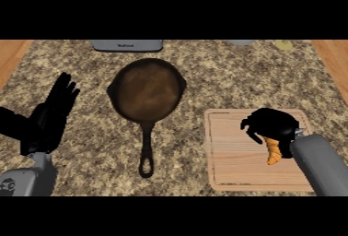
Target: Pick the croissant from the cutting board and place it in the pan
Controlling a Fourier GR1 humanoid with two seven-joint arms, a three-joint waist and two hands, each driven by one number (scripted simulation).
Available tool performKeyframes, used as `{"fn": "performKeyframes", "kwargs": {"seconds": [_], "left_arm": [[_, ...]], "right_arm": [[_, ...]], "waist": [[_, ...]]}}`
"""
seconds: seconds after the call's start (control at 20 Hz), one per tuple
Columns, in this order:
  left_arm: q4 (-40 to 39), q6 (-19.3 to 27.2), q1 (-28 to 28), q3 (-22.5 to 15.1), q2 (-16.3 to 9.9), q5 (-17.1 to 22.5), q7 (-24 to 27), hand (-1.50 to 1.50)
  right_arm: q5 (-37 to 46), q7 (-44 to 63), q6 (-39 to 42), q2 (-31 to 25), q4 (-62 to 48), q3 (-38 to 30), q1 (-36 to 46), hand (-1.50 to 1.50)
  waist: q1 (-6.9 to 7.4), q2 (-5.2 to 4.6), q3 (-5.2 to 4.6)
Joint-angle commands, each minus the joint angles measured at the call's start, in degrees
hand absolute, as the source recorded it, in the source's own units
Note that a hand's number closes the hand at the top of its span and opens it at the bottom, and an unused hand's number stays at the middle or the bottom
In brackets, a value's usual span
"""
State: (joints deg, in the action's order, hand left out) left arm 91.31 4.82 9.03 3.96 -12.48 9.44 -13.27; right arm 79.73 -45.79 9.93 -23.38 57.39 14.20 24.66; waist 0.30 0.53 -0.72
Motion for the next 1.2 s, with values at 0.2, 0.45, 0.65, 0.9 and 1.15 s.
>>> {"fn": "performKeyframes", "kwargs": {"seconds": [0.2, 0.45, 0.65, 0.9, 1.15], "left_arm": [[2.92, 1.23, -1.10, -1.20, 1.07, -2.28, -1.31, 0.00], [0.58, 0.24, 0.38, -1.19, 0.40, -1.63, -1.45, 0.00], [0.26, 0.16, 0.92, -1.95, 1.04, -1.70, -1.45, 0.00], [-0.85, -0.71, 2.17, -3.09, 1.96, -1.16, -1.59, 0.00], [-1.19, -1.90, 3.28, -4.62, 2.08, -1.50, -1.58, 0.00]], "right_arm": [[-4.38, -1.74, -1.38, 1.50, 1.90, -5.17, -1.71, 1.50], [-1.94, 29.47, 6.29, 22.78, 3.95, -2.96, 1.20, 1.50], [-2.56, 41.53, 3.58, 23.12, 7.95, -2.63, 5.08, 1.50], [-1.67, 57.33, -0.42, 23.30, 13.81, 1.65, 13.62, 1.50], [-2.72, 74.38, -0.27, 23.35, 16.96, 6.76, 21.16, 1.50]], "waist": [[-0.29, -0.44, 0.72], [1.03, 0.14, 0.55], [2.59, 0.81, 0.61], [5.59, 0.94, 0.43], [8.47, 0.66, 0.38]]}}
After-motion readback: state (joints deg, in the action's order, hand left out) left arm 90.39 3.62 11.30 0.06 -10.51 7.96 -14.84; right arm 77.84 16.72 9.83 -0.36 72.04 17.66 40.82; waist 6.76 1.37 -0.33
